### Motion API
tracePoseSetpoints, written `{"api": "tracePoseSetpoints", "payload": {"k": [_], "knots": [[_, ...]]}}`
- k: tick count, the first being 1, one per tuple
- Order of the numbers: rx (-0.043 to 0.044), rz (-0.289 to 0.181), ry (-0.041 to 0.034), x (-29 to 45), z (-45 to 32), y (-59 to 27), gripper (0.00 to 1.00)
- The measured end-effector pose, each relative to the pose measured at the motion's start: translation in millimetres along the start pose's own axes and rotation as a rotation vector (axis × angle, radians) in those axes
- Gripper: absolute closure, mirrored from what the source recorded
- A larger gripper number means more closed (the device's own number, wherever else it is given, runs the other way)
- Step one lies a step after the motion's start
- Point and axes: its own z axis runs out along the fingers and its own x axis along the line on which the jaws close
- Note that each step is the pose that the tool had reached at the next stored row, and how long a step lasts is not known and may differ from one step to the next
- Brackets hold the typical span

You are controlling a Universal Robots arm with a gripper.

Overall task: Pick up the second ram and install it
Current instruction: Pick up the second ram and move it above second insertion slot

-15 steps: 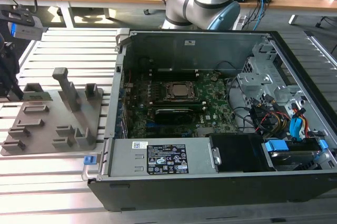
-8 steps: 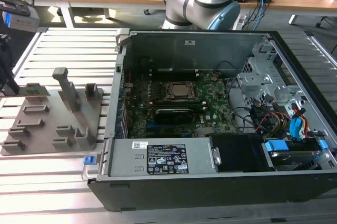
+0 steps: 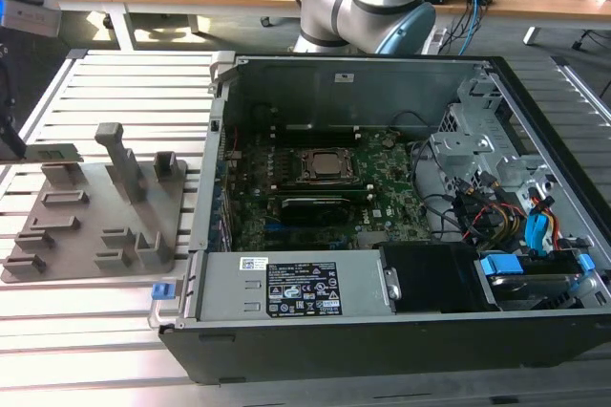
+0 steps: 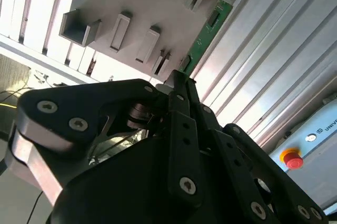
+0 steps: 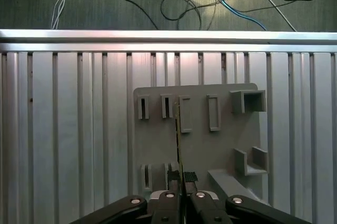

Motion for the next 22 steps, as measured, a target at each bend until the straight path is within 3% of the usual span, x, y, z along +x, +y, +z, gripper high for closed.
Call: {"api": "tracePoseSetpoints", "payload": {"k": [2, 6, 13, 17, 22], "knots": [[0.0001, 0.0, 0.0001, -0.8, -15.2, 0.4, 0.86], [0.0001, 0.0, 0.0001, -1.7, -33.8, 1.0, 0.86], [-0.0001, 0.0, 0.0002, -1.7, -34.2, -1.8, 0.86], [-0.0001, 0.0, 0.0003, -1.9, -34.7, -19.0, 0.86], [-0.0002, 0.0, 0.0003, -2.3, -35.8, -61.4, 0.86]]}}
